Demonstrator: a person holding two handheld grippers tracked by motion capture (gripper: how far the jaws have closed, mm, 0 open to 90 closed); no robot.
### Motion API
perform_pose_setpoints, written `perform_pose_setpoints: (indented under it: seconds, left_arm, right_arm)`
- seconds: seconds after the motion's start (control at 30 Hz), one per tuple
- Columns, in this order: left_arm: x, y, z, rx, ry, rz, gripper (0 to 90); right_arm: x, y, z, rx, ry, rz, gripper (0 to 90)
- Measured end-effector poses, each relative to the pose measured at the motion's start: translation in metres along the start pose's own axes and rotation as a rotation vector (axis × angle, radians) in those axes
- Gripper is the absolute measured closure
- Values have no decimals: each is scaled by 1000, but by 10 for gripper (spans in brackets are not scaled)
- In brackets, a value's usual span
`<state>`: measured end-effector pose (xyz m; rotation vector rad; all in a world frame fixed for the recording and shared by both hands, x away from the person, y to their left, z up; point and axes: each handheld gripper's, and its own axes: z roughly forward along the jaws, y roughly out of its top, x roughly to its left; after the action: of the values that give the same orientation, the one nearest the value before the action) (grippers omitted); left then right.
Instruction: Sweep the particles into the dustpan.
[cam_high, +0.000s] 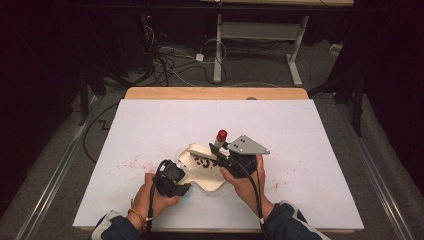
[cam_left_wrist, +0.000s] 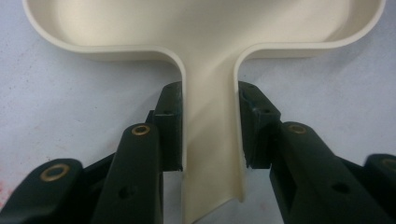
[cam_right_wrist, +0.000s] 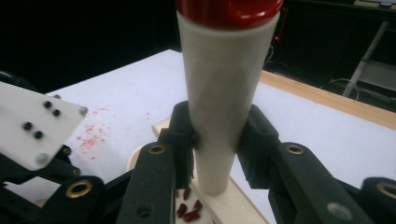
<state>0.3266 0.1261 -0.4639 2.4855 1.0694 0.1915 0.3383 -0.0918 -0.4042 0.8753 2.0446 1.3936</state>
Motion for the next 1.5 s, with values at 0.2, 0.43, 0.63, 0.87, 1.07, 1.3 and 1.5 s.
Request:
perform_pose_setpoints:
  seconds: [0.2,0.43,0.63,0.87,1.07,1.3,1.5]
  left_arm:
    - [-1,3,1,4,6,6,638]
    - [0,3,1,0,1,11,638]
    - [4,2,1,6,-13,38,638]
    - [6,3,-1,25,-18,74,639]
    - [4,4,-2,59,-6,108,639]
    - [2,5,-2,65,5,107,639]
    - [-4,3,-3,65,14,92,639]
  right_arm:
    - [2,2,-3,-13,19,0,702]
    - [-12,11,-7,-79,-5,3,704]
    - [-38,22,-23,-132,-71,39,704]
    - [-60,18,-53,-56,-117,21,704]
    - [-70,5,-72,23,-172,-16,703]
    - [-71,-12,-83,84,-226,-14,704]
    - [-34,-9,-74,104,-161,-48,703]
